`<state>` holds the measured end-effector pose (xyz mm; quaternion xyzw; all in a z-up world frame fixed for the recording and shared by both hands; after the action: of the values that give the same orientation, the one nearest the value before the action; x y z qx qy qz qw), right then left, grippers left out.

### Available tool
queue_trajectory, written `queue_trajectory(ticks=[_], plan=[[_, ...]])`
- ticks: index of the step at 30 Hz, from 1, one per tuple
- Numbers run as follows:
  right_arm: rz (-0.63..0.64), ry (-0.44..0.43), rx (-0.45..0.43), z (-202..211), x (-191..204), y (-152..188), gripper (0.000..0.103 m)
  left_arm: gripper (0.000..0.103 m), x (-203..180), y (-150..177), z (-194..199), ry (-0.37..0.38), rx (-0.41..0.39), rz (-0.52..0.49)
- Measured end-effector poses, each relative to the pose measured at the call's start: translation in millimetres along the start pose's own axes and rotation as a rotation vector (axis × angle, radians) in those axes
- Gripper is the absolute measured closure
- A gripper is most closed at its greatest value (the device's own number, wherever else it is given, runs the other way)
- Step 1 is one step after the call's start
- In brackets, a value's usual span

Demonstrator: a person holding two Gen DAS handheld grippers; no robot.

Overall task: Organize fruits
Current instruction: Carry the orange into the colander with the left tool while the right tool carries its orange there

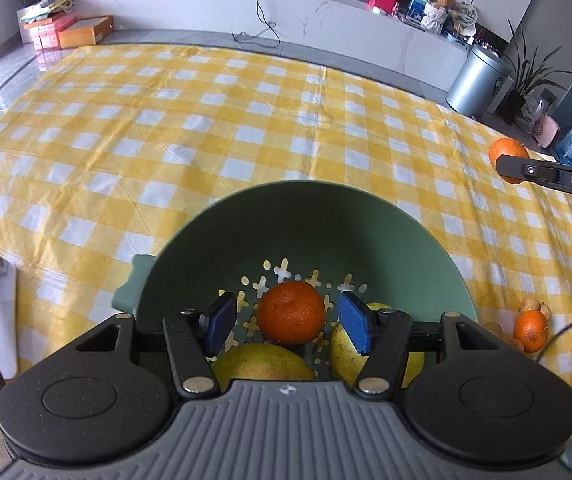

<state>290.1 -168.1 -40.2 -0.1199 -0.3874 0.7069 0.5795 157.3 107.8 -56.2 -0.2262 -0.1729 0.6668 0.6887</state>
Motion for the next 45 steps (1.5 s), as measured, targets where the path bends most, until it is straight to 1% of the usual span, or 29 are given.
queue_trajectory(ticks=[4,8,11,14,16,18,21,26,29,31,39,42,45], plan=[[0.078,-0.095,0.043,27.2,45.0,2.7,0.061,0.034,0.1,1.7,14.7,-0.001,-0.027,0.005],[0.147,-0.16,0.118,36.9,84.4,19.4,0.061,0.034,0.8,6.6,24.6,-0.017,-0.041,0.006],[0.24,-0.167,0.147,35.5,110.4,38.4,0.061,0.034,-0.4,11.0,31.1,-0.037,-0.052,-0.007],[0.289,-0.163,0.179,26.2,125.4,56.6,0.061,0.034,0.5,13.8,34.4,-0.033,-0.059,-0.004],[0.301,-0.15,0.184,17.0,129.3,65.1,0.061,0.034,1.8,14.9,34.4,-0.023,-0.058,0.004],[0.287,-0.143,0.193,8.8,130.3,70.6,0.061,0.034,3.8,16.0,34.2,-0.019,-0.058,0.009],[0.26,-0.14,0.203,-3.3,131.7,75.1,0.061,0.034,6.2,16.8,32.5,-0.009,-0.056,0.018],[0.262,-0.112,0.202,-18.6,137.2,80.0,0.061,0.035,8.8,19.1,28.3,-0.012,-0.047,0.021],[0.248,-0.105,0.217,-27.2,137.1,82.8,0.061,0.035,10.5,20.5,27.9,-0.014,-0.043,0.029],[0.255,-0.103,0.211,-28.7,137.7,84.1,0.061,0.035,11.3,20.7,27.8,-0.013,-0.043,0.031],[0.248,-0.113,0.19,-18.3,134.4,83.6,0.061,0.035,7.3,20.9,29.6,-0.018,-0.041,0.022],[0.249,-0.115,0.165,-4.5,132.1,82.1,0.061,0.035,3.0,19.5,34.8,-0.022,-0.055,0.011],[0.224,-0.105,0.125,14.6,126.2,78.1,0.06,0.035,-4.0,16.8,41.4,-0.019,-0.074,-0.007]])
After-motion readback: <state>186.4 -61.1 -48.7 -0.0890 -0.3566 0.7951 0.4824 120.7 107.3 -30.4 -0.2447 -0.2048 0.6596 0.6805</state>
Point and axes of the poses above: each gripper's, at about its wrist camera, not at the fingertips, and z roughly against the way its jaws point, x to its left, y to its underside, the point moved 4 cm from there along -z, roughly the way its jaws point, and after that the axes turned 10 degrees about -z, right-handed, at the moved point
